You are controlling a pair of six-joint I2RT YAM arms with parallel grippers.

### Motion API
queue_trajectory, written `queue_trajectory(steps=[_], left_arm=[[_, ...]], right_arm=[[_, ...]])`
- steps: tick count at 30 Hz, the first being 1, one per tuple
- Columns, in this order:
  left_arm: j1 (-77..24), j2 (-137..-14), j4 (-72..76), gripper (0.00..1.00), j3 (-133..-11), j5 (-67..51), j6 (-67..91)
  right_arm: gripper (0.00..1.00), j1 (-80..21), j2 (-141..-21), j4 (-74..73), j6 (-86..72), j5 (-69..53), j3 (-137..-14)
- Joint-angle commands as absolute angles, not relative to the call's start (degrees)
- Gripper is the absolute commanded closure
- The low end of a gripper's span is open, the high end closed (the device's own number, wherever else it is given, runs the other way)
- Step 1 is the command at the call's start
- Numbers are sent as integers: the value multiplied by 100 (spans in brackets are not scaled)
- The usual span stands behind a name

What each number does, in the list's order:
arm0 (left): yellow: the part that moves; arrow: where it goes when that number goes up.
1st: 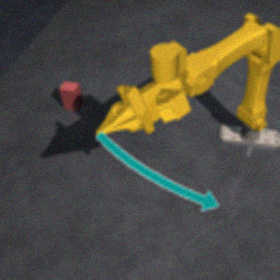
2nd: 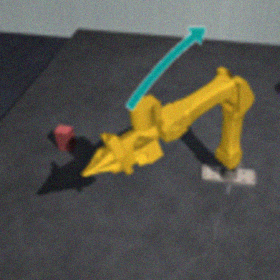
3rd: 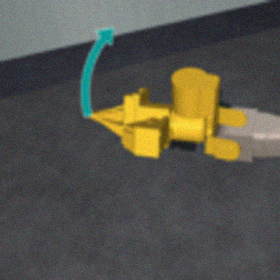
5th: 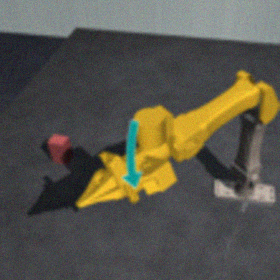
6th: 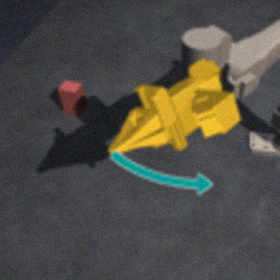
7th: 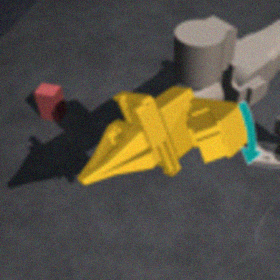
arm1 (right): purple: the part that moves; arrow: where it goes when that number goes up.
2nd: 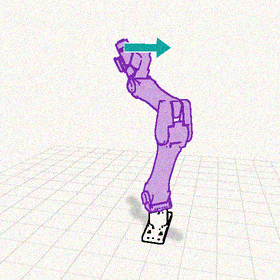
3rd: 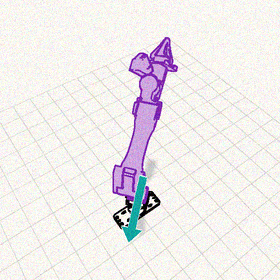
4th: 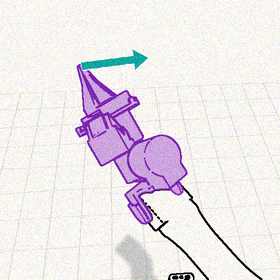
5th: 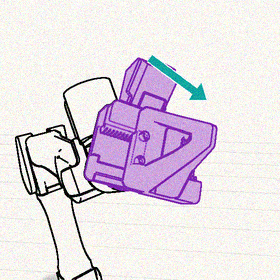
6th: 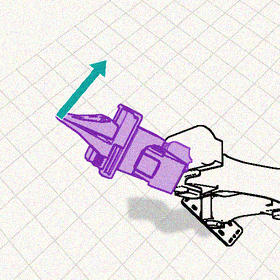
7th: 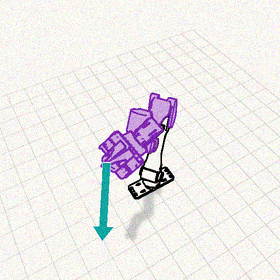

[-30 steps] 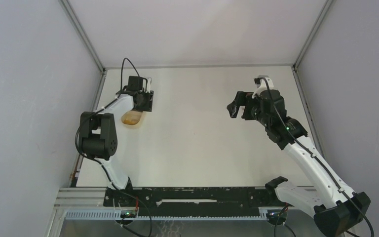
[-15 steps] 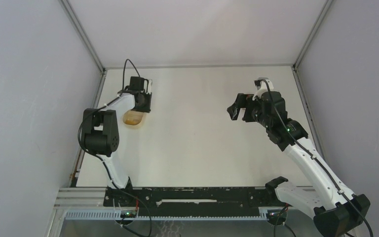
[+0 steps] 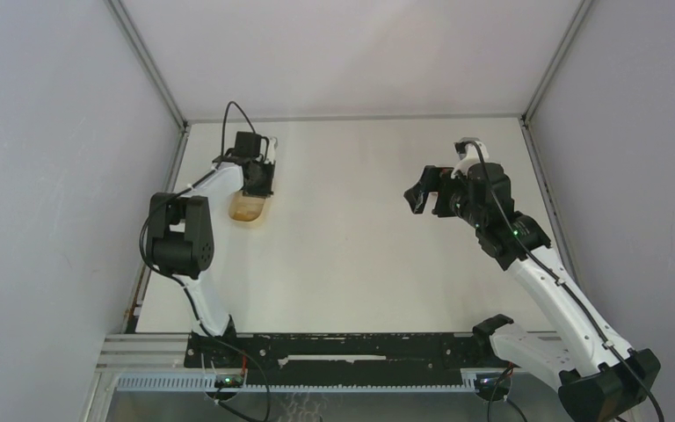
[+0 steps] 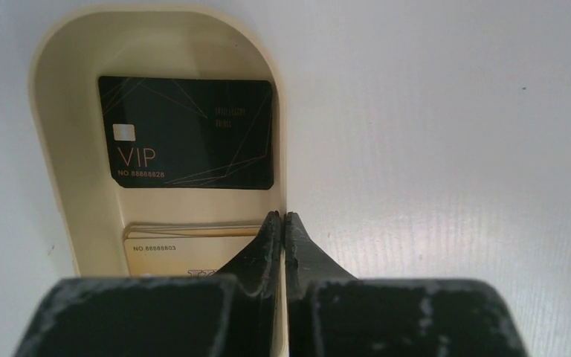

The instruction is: Take the credit cards out of the card holder

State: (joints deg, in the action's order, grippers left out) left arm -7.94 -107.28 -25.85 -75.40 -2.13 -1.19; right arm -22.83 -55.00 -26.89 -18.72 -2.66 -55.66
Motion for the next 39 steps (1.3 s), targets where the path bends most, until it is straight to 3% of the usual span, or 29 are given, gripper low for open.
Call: queue_trajectory(steps=[1,11,20,28,35,39], left_arm=[[-1040,-10761,-2591,100,-8017,-369,-79],[-1696,-11128,-2732,100,-8701,-630,-243],[-2060,-11623,-3085,99,-9408,-661,-640],[-2065,-11694,-2997,81,-9469,-791,-576],[-2066,-11665,-2939,60,-9659,-771,-501],[-2065,-11371,-3083,49,-9824,-592,-561]], right_arm=[[0,-2258,-5323,-2469,-1939,-278,-5590],[0,-1990,-5616,-2272,-2096,-72,-5585],[0,-979,-7277,-1925,-2774,266,-6013],[3,-383,-9122,-1912,-2259,957,-7031],[21,-163,-10600,-2269,-1888,784,-8141],[23,-166,-11122,-2574,-1808,813,-8566]])
